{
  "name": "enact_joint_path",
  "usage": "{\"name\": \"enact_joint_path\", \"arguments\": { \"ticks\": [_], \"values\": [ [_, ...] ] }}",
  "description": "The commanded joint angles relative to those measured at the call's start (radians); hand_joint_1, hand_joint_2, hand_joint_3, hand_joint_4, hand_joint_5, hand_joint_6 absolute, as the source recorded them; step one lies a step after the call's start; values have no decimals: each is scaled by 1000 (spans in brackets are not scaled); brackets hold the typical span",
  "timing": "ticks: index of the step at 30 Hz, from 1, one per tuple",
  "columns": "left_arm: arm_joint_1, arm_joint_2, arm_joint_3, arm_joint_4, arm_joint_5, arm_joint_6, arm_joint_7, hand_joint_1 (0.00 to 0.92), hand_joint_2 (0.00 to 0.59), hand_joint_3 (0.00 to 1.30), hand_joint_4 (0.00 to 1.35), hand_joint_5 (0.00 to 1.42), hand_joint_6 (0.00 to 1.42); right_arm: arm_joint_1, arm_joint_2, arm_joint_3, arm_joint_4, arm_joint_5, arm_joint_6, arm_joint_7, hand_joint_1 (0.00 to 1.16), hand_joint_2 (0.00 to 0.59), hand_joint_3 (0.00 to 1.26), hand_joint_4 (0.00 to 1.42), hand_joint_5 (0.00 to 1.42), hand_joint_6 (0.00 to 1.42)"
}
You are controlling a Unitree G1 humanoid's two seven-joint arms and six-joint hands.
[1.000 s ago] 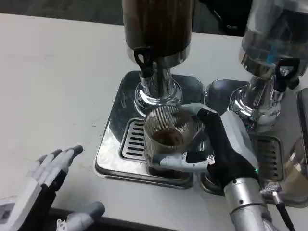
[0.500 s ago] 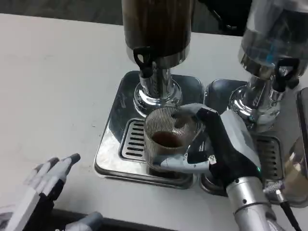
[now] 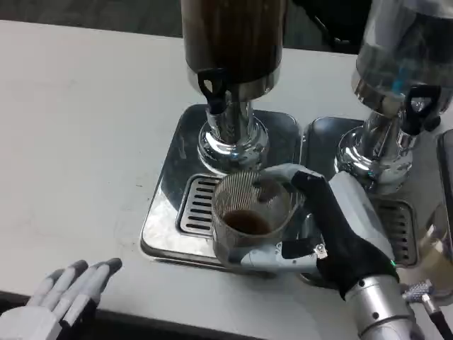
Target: Grasp the cup under the faucet to collect the drink, then remove the cup.
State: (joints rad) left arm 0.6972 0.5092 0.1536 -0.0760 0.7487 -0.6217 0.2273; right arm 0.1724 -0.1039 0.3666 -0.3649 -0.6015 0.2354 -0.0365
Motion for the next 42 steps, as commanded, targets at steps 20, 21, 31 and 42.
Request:
{"name": "enact_joint_path", "arguments": {
  "ticks": [20,21,31,42],
  "values": [
    [101,27,36,-53,11,-31,43,0,124,0,0,0,0,81,-22,23,-137,-25,-18,42,942,231,846,942,1048,1399],
    [100,26,34,-52,9,-30,43,0,124,0,0,0,0,85,-21,24,-137,-24,-19,43,943,231,846,942,1049,1399],
    [100,19,33,-54,5,-22,40,0,124,0,0,0,0,80,-10,27,-128,-23,-19,39,946,232,852,942,1060,1399],
    [99,18,31,-52,-10,-22,32,0,124,0,0,0,0,89,-6,28,-136,-23,-16,37,945,237,854,942,1060,1399]
  ]
}}
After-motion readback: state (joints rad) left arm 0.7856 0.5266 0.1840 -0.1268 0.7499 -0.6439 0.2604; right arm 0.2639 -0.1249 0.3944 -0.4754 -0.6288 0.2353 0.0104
